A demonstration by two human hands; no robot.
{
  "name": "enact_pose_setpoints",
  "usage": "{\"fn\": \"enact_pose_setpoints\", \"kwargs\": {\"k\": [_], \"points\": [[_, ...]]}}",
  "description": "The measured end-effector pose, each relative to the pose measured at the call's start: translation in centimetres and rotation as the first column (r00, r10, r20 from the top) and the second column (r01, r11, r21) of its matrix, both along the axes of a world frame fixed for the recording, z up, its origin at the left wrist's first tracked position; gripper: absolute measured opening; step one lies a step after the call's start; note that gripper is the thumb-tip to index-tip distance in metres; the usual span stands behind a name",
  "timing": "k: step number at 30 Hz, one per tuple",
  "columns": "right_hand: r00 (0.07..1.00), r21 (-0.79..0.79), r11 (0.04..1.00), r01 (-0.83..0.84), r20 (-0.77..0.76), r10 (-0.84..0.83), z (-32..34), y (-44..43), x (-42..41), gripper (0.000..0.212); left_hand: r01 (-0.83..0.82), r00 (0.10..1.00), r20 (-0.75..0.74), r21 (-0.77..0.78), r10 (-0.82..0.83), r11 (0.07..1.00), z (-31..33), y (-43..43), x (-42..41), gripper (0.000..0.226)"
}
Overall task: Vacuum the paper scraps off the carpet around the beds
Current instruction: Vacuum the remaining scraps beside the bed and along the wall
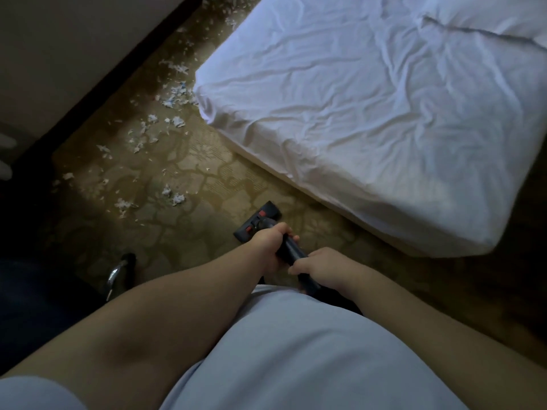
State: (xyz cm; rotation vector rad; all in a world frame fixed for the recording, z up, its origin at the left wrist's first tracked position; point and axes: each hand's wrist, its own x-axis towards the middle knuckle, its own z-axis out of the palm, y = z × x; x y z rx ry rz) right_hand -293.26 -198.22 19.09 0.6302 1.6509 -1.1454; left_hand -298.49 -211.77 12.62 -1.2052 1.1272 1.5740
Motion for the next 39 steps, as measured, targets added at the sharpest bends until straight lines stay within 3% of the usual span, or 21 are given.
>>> {"fn": "enact_pose_setpoints", "kwargs": {"k": [4, 7, 10, 14, 21, 29, 36, 39], "points": [[0.998, 0.043, 0.999, 0.028, 0.051, -0.03, 0.3, 6.9, 4.0, 0.034, 0.022, 1.0, -0.018, -0.001, -0.022, 1.0, -0.7, 7.3, 4.0, 0.013], [0.994, 0.053, 0.996, 0.077, 0.073, -0.081, 0.8, 11.4, 6.3, 0.044, 0.071, 0.997, -0.034, 0.02, -0.07, 0.997, -0.4, 12.0, 5.9, 0.02], [0.988, 0.027, 0.992, 0.123, 0.091, -0.125, 2.0, 14.3, 8.0, 0.035, 0.123, 0.992, -0.038, 0.032, -0.121, 0.992, 0.6, 14.9, 7.6, 0.018], [0.988, 0.022, 0.993, 0.119, 0.095, -0.12, 2.6, 16.0, 9.2, 0.034, 0.111, 0.993, -0.039, 0.034, -0.11, 0.993, 1.4, 16.5, 9.0, 0.009], [0.987, -0.014, 0.993, 0.121, 0.111, -0.119, 3.8, 15.2, 8.2, 0.039, 0.078, 0.996, -0.057, 0.057, -0.074, 0.995, 2.7, 15.5, 8.4, 0.013], [0.998, -0.013, 1.0, -0.021, 0.066, 0.022, 4.1, 7.4, 3.5, 0.044, -0.038, 0.999, -0.033, 0.051, 0.039, 0.998, 3.5, 7.1, 4.7, 0.013], [0.996, -0.014, 0.996, -0.087, 0.007, 0.087, 5.4, -6.2, -3.1, 0.038, -0.051, 0.991, -0.123, -0.03, 0.046, 0.998, 4.9, -6.4, -1.7, 0.012], [0.994, -0.031, 0.993, -0.111, -0.015, 0.11, 6.1, -12.9, -6.4, 0.033, -0.143, 0.977, -0.169, -0.045, 0.133, 0.989, 6.1, -13.1, -4.5, 0.012]]}}
